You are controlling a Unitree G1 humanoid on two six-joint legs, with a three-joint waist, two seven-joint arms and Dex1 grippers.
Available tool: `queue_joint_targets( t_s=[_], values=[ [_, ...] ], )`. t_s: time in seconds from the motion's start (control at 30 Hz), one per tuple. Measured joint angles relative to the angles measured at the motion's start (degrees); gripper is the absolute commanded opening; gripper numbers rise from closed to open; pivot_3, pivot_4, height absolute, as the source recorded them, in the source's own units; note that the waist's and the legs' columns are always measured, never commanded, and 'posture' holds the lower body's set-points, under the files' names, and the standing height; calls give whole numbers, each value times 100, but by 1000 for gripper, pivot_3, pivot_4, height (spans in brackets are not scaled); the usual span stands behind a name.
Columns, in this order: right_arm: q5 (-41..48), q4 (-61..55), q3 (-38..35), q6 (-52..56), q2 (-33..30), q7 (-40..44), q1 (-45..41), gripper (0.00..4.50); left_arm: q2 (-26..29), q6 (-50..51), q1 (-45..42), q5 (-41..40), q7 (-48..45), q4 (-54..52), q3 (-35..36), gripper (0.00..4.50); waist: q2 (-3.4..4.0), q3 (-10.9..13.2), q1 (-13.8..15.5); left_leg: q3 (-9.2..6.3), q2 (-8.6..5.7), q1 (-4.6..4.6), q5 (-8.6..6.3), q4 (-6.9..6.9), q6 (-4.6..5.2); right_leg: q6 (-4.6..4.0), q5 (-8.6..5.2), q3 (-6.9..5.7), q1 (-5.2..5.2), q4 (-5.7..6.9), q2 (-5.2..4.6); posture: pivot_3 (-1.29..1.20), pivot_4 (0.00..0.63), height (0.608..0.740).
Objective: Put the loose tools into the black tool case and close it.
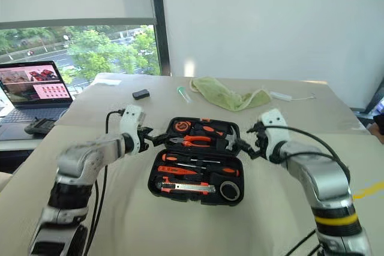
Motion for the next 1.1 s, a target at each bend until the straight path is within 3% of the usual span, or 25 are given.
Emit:
queue_joint_targets(
  t_s=[0.2, 0.3, 0.47, 0.67, 0.93, 1.1],
  values=[
    [30, 1517, -16, 672, 473, 20, -1047, 4412, -290, 43, -717, 338, 26, 1729, -56, 4500, 0, 0, -38, 2, 3, -9, -3, -10, 5, 1, 0, -7, 0, -4, 0, 0, 150, 740],
    [-84, 2198, 265, 655, 534, 201, -1192, 3711, -346, -53, -929, 376, -139, 2115, -120, 3802, 0, 0, 9, 4, -1, -8, -6, -9, 11, 3, 0, -8, 7, -6, -10, 0, 150, 740],
    [-249, 2739, 581, 473, 539, 569, -1259, 1893, -454, -103, -1095, 406, -253, 2413, -124, 1928, 2, -1, -15, 6, -1, 5, -10, -6, 17, 10, 6, 1, 10, -5, -18, 0, 150, 740],
    [-296, 2724, 523, 230, 597, 739, -1205, 1, -473, -188, -1019, 380, -474, 2464, 82, 25, 2, -2, -36, -6, 7, 15, -10, -7, 17, -7, 16, 3, 7, 7, -16, 0, 150, 740],
    [-226, 1533, 57, -387, 675, 852, -249, 1, -242, -602, -178, 331, -1148, 1330, 148, 25, 5, -3, -69, -4, 9, -26, 13, -52, -24, -10, 19, 13, -54, 18, -65, 0, 150, 740],
    [-352, 279, -4, -1406, 634, 936, 802, 1, 20, -1816, 890, 377, -1710, 176, 99, 25, 14, -9, -90, 19, 6, -83, 23, -75, -40, -10, 18, 10, -145, 28, -15, 0, 150, 740]
  ],
)
